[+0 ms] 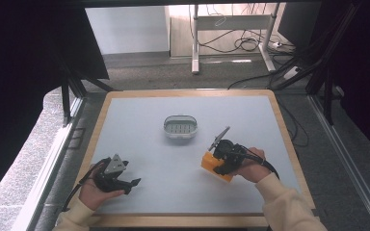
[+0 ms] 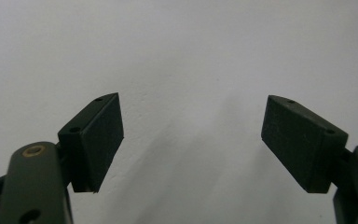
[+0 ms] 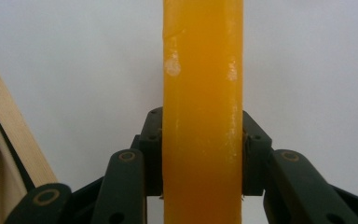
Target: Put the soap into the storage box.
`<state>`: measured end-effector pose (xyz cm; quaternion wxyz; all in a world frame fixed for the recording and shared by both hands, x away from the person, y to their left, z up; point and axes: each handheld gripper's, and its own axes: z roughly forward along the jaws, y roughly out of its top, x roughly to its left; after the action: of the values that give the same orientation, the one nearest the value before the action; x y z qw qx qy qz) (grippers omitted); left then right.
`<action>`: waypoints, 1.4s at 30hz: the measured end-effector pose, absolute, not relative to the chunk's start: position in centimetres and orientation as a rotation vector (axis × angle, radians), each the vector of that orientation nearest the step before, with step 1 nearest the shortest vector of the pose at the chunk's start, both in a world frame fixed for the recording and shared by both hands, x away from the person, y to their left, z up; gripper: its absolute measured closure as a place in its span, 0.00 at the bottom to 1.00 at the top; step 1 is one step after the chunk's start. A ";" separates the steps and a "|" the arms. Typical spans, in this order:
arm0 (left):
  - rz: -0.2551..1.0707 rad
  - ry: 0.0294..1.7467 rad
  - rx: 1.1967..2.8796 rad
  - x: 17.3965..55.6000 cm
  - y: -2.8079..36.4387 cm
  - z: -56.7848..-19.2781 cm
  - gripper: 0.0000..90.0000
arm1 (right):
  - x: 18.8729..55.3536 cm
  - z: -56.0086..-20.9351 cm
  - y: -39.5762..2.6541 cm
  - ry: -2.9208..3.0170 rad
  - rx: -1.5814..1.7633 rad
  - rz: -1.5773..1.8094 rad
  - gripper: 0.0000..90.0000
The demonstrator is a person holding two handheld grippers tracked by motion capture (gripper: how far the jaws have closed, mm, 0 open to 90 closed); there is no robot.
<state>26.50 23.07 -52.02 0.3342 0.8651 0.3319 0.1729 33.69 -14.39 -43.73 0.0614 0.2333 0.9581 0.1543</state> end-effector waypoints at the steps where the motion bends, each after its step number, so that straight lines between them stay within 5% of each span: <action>1: 0.451 0.866 2.258 26.5 23.1 -52.0 0.23 | 33.7 -43.7 -14.4 2.898 0.706 0.467 0.68; 42: 0.439 0.866 2.268 26.6 23.0 -52.2 0.23 | 36.9 -39.7 -12.4 2.845 0.526 0.560 0.68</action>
<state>26.64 22.99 -52.23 0.3312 0.8675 0.3312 0.1677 36.89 -12.40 -39.68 0.0974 0.1776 0.9608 0.1892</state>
